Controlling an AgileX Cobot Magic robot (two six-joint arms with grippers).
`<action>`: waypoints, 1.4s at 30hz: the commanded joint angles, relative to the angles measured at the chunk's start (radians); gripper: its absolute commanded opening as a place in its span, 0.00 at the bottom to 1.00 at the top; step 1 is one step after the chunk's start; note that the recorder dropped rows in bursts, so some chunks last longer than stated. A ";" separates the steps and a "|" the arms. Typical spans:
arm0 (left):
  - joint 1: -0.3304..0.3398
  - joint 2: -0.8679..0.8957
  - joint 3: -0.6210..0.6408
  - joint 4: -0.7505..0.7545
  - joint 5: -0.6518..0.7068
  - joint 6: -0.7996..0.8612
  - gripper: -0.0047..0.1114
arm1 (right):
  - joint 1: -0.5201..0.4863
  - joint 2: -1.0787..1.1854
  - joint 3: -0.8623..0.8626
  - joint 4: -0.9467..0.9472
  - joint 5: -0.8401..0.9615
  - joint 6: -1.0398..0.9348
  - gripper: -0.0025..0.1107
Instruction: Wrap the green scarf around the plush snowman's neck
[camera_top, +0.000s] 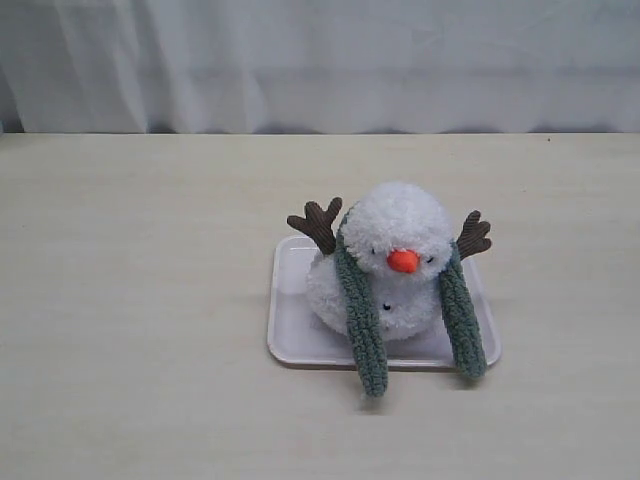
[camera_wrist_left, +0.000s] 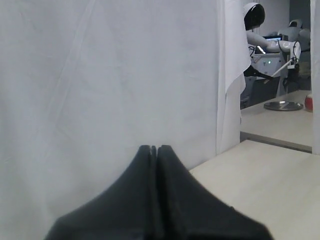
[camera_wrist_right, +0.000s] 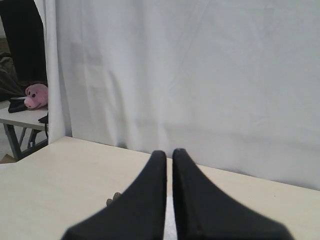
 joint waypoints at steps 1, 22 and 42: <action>-0.002 -0.016 0.005 0.001 -0.011 -0.008 0.04 | 0.000 -0.004 -0.008 -0.009 0.002 0.004 0.06; -0.002 -0.026 0.005 -0.141 0.052 0.100 0.04 | 0.000 -0.004 -0.008 -0.009 0.002 0.004 0.06; 0.084 -0.168 0.006 -1.175 0.327 1.218 0.04 | 0.000 -0.004 -0.008 -0.009 0.002 0.004 0.06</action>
